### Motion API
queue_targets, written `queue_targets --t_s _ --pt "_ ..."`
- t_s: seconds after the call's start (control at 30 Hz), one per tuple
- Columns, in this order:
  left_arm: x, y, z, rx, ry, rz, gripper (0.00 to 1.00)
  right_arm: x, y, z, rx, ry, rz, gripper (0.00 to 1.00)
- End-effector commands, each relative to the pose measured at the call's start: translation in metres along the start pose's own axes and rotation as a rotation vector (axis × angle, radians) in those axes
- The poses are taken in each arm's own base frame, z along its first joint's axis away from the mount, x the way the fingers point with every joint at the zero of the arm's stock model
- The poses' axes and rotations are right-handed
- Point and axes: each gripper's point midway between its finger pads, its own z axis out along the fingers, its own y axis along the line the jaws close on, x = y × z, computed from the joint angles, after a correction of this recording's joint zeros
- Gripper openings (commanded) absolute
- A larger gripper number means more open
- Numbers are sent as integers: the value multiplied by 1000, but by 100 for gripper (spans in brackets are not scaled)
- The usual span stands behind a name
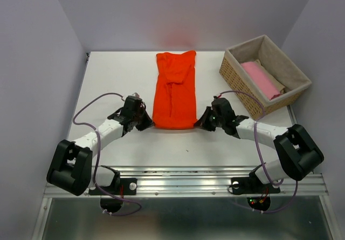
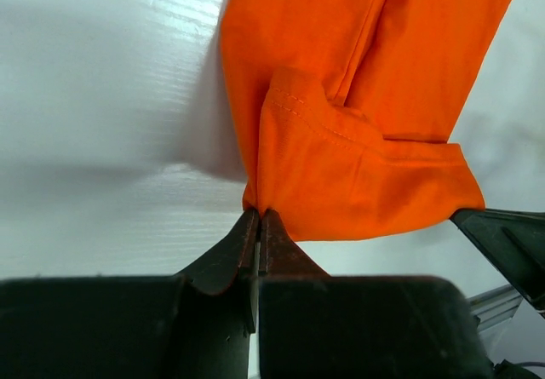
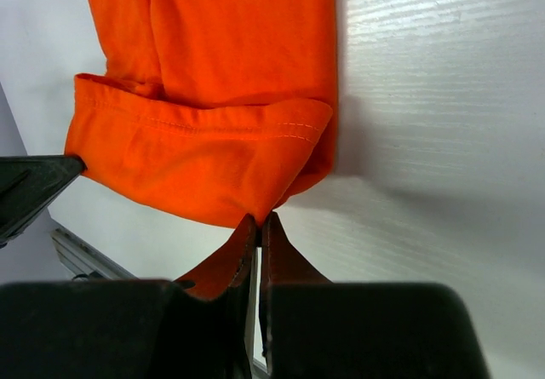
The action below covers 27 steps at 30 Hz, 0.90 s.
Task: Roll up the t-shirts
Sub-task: Roll the T-shirt to the center of the board.
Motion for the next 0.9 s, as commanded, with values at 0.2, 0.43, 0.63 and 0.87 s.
queue_targets --t_s 0.2,0.43,0.63,0.87 --pt "-24 -11 3 -4 10 -30 0 -34 29 6 -28 -76 -42 1" --pt "-36 -19 7 3 21 -34 0 -47 38 13 -30 -87 -49 1" --pt "-16 -3 0 -19 68 -13 0 -38 40 10 -42 -41 -65 1" --pt "20 20 -8 -32 143 -40 0 -1 21 5 -49 61 -40 1"
